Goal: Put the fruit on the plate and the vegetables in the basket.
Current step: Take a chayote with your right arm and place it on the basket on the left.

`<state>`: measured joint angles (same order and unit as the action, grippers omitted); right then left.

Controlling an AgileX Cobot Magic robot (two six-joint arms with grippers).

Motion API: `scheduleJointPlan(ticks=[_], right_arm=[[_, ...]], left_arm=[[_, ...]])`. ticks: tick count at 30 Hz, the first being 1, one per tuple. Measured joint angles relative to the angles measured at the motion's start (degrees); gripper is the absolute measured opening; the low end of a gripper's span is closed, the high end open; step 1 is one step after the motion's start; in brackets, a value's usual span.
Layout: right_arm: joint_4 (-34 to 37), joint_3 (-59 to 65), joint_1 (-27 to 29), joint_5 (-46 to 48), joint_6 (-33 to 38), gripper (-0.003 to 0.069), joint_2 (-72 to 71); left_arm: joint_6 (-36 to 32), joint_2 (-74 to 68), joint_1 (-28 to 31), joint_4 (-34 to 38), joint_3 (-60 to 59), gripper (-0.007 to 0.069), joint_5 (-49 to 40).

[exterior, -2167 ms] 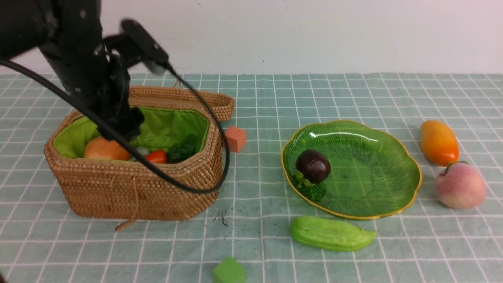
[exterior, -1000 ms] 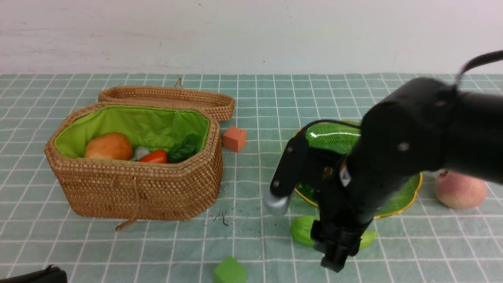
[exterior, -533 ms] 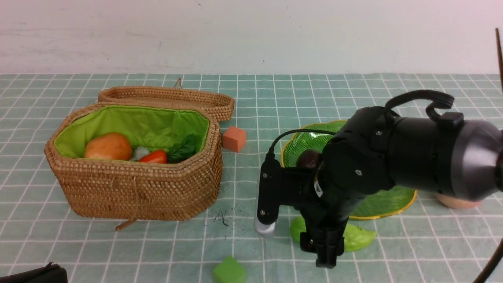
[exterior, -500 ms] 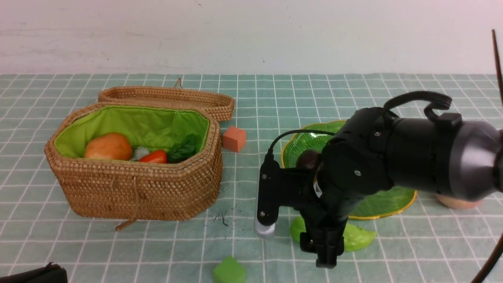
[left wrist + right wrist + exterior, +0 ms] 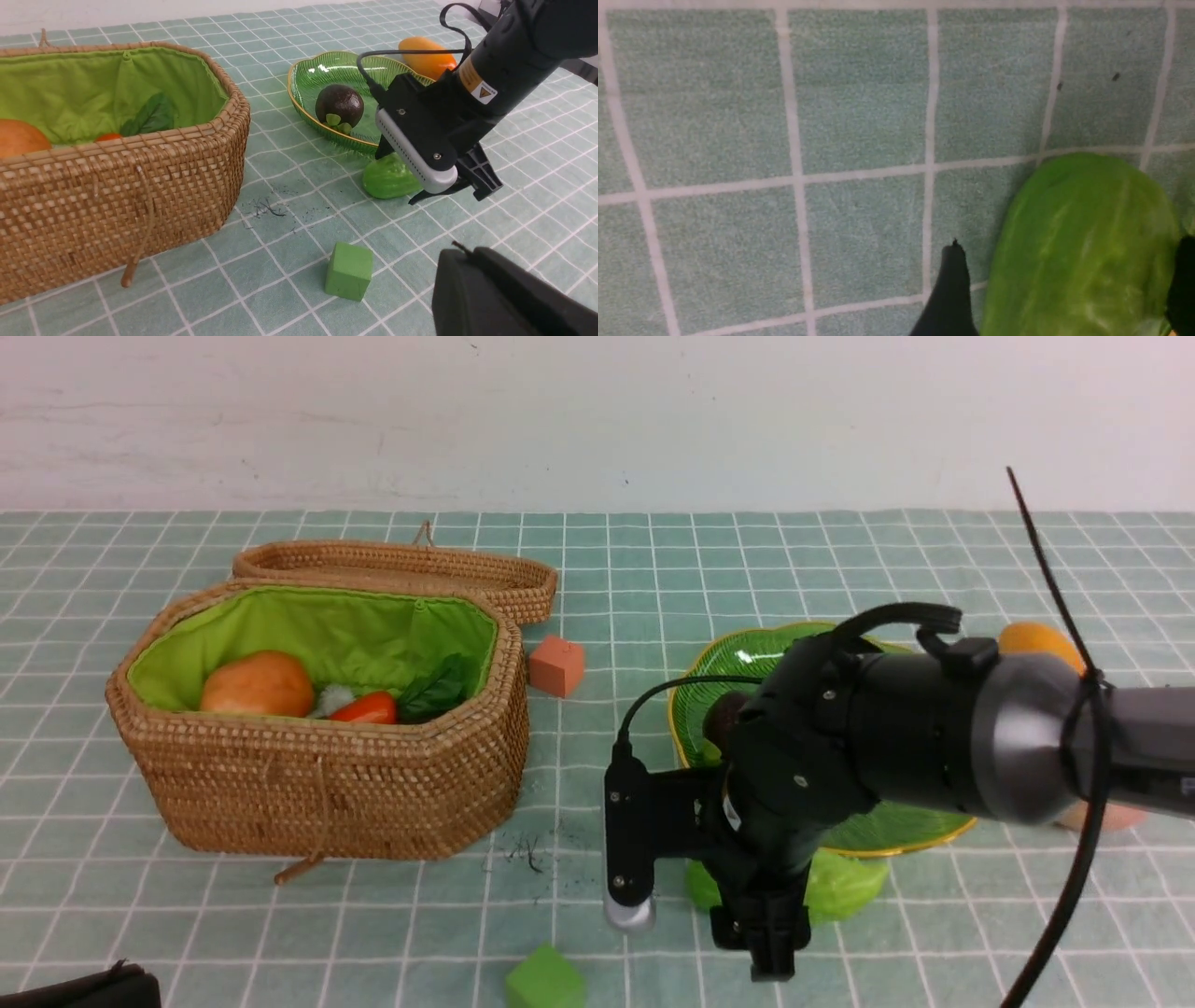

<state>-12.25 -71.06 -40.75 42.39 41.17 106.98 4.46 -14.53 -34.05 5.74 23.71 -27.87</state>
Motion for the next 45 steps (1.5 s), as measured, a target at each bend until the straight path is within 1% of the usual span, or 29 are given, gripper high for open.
scheduleJointPlan(ticks=[12, 15, 17, 18, 19, 24, 29, 31, 32, 34, 37, 40, 41, 42, 45], right_arm=[[0.52, 0.06, 0.82, 0.97, -1.46, 0.0571, 1.71], [0.63, 0.06, 0.93, 1.72, -2.0, 0.0545, 2.25], [0.63, 0.06, 0.99, 1.95, -2.09, 0.0515, 2.3], [0.63, 0.06, 1.0, 2.12, -2.14, 0.0468, 2.32], [0.63, 0.06, 0.94, 2.34, -2.21, 0.0453, 2.32], [1.7, -0.93, -0.12, 4.9, -4.12, 0.0454, 2.25], [6.65, -6.39, -2.44, 7.84, -4.7, 0.0454, -0.05], [9.8, -12.33, -3.61, 9.02, -5.28, 0.0454, -2.44], [9.99, -12.33, -3.71, 9.0, -5.38, 0.0454, -2.44], [12.72, -20.47, -4.23, 8.43, -6.09, 0.0454, -4.0], [16.9, -30.47, -4.29, 4.89, -6.18, 0.0454, -3.95], [20.27, -36.97, -4.29, 1.97, -5.52, 0.0454, -2.5], [22.71, -40.48, -4.29, -0.1, -4.67, 0.0454, -0.97], [23.82, -41.36, -4.29, -0.76, -4.32, 0.0454, -0.43], [30.09, -46.45, -4.34, -7.86, -0.75, 0.0454, 5.36]], left_arm=[[0.0, 0.0, 0.0, 0.0, 0.0, -0.0013, 0.0], [0.0, 0.0, 0.0, 0.0, 0.0, -0.0013, 0.0], [0.0, 0.0, 0.0, 0.0, 0.0, -0.0013, 0.0], [0.0, 0.0, 0.0, 0.05, 0.0, -0.0013, 0.0], [0.0, 0.0, 0.0, 0.18, 0.0, -0.0013, 0.0], [0.0, 0.0, 0.0, 2.66, 0.0, -0.0013, 0.2], [0.0, 0.0, 0.0, 5.06, 0.0, -0.0013, 3.55], [0.0, 0.0, 0.0, 5.32, 0.0, -0.0013, 6.54], [0.0, 0.0, 0.0, 5.32, 0.0, -0.0013, 6.54], [-0.1, 0.0, 0.0, 5.18, 0.0, -0.0013, 8.71], [-0.18, 0.0, 0.0, 3.26, 0.0, -0.0013, 9.89], [-0.22, 0.0, 0.0, 1.8, 0.0, -0.0013, 10.14], [-0.22, 0.0, 0.0, 0.79, 0.0, -0.0013, 10.3], [-0.22, 0.0, 0.0, 0.61, 0.0, -0.0013, 10.3], [-0.22, 0.0, 0.0, -0.13, 0.0, -0.0013, 10.3]])
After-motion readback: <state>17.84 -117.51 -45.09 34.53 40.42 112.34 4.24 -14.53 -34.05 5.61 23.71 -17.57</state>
